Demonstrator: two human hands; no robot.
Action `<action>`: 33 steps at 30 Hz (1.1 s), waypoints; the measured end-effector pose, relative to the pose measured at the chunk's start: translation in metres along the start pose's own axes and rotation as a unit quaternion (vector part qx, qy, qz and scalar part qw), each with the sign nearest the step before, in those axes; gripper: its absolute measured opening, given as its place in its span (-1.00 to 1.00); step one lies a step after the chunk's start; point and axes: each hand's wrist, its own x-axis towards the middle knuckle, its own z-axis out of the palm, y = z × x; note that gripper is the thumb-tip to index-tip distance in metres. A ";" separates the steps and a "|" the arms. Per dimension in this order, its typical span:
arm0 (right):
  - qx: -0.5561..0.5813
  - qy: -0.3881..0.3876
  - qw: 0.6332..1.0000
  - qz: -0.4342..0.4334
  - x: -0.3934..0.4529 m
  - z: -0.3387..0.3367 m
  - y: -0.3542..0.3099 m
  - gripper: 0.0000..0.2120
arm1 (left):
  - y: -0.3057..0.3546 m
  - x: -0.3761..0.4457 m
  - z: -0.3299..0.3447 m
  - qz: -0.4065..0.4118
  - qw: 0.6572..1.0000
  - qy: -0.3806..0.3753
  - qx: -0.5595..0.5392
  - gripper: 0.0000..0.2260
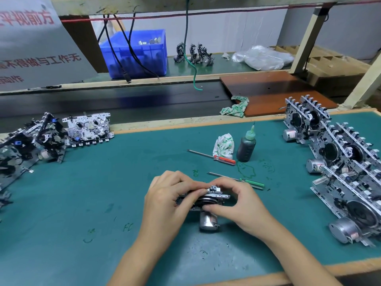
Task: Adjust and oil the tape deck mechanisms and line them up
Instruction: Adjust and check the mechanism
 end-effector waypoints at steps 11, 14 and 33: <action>-0.345 0.043 0.915 -0.205 0.000 -0.017 -0.039 -0.70 | -0.005 0.003 -0.016 0.030 0.998 -0.057 0.005 -0.82; -0.479 -0.047 0.837 -0.260 0.012 -0.020 -0.055 -0.66 | -0.009 0.005 -0.031 0.063 0.991 -0.092 0.077 -0.77; -0.464 0.105 0.863 -0.170 -0.023 -0.185 -0.096 -0.69 | 0.134 0.161 0.047 0.377 0.899 -0.191 0.117 -0.88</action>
